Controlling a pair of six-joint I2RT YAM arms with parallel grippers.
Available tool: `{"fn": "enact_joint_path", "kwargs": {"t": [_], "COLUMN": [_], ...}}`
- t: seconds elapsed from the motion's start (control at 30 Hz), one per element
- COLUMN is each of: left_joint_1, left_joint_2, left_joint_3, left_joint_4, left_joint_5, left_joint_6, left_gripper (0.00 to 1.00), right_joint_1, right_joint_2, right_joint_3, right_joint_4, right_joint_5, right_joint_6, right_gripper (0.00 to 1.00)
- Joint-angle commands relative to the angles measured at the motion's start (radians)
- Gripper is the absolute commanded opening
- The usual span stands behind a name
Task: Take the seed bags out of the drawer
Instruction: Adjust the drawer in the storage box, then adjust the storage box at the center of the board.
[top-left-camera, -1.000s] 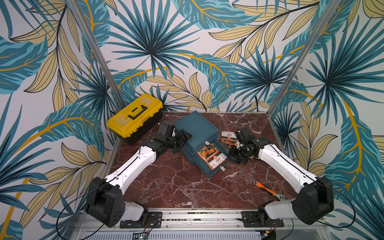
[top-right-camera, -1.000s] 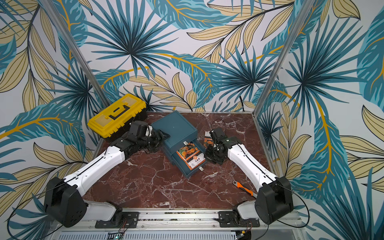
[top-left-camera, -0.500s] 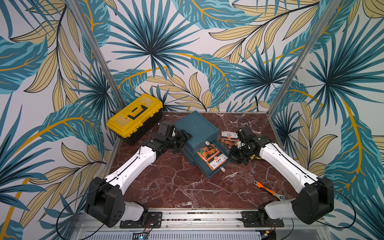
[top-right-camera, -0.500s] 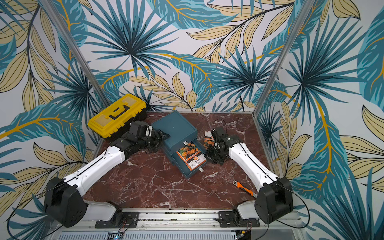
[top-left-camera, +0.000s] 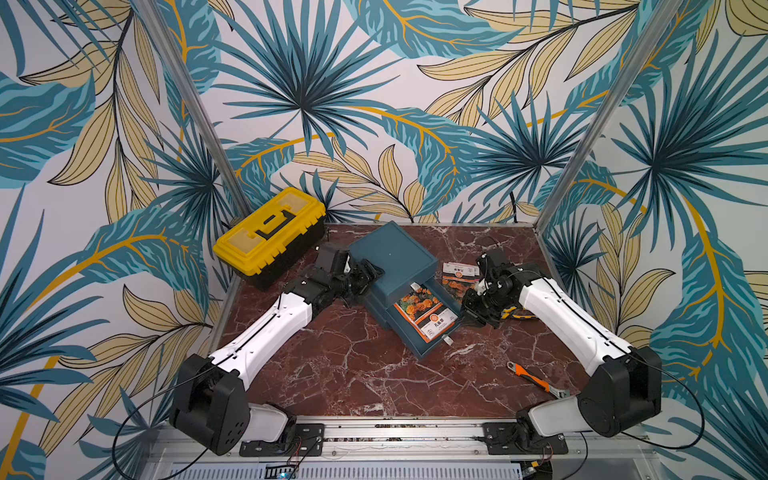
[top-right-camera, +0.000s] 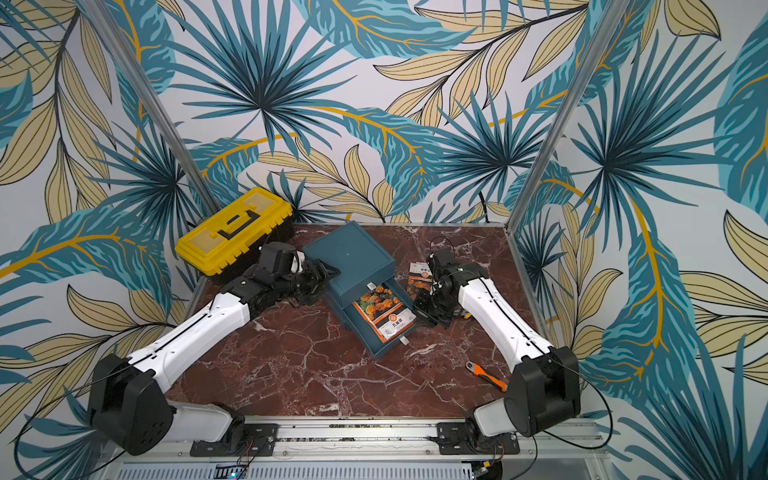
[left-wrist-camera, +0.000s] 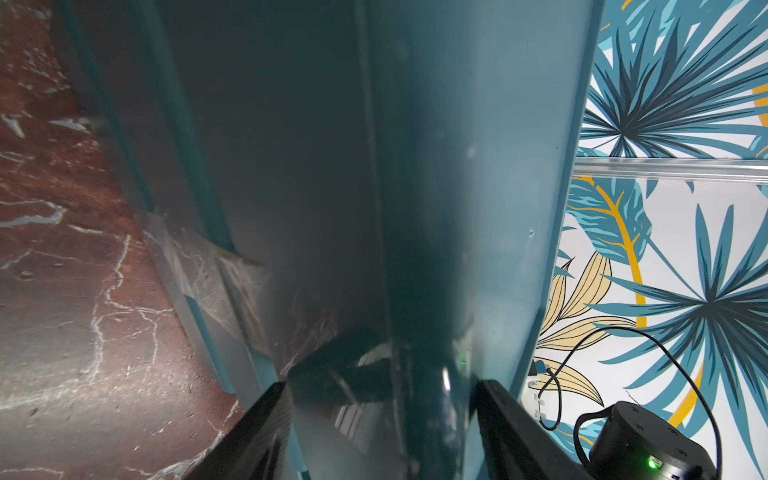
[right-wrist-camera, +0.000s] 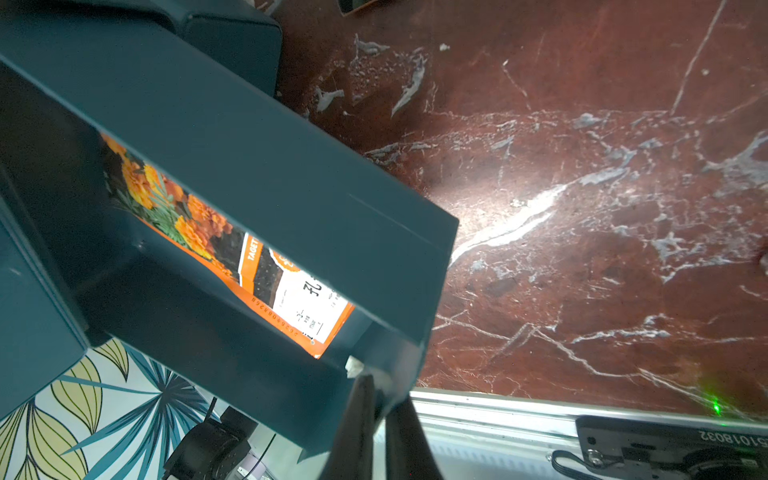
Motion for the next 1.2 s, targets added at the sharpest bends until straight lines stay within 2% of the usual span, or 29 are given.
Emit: {"fn": "enact_joint_path", "kwargs": {"t": [0.0, 0.2, 0.37, 0.5, 0.77, 1.0, 1.17], "left_joint_1": [0.001, 0.001, 0.001, 0.001, 0.000, 0.000, -0.001], "left_joint_2": [0.004, 0.008, 0.009, 0.012, 0.015, 0.017, 0.016], "left_joint_3": [-0.039, -0.039, -0.037, -0.032, -0.031, -0.026, -0.019], "left_joint_4": [0.044, 0.045, 0.047, 0.049, 0.048, 0.042, 0.035], "left_joint_5": [-0.004, -0.005, -0.007, -0.009, -0.012, -0.016, -0.021], "left_joint_6": [-0.004, -0.004, -0.007, -0.007, -0.008, -0.009, -0.006], "left_gripper": [0.74, 0.74, 0.74, 0.74, 0.74, 0.74, 0.74], "right_joint_1": [0.004, 0.002, 0.002, 0.001, 0.001, 0.001, 0.002], "right_joint_2": [0.011, 0.024, 0.030, 0.024, -0.020, -0.133, -0.202], "right_joint_3": [0.023, 0.033, 0.032, 0.028, 0.021, 0.042, 0.042], "right_joint_4": [-0.054, -0.053, -0.052, -0.052, -0.054, -0.062, 0.059], "right_joint_5": [-0.097, -0.100, -0.087, -0.065, -0.004, 0.073, 0.077], "right_joint_6": [-0.103, -0.110, -0.120, -0.126, -0.138, -0.174, -0.177], "right_gripper": [0.00, 0.00, 0.22, 0.31, 0.41, 0.48, 0.53]}}
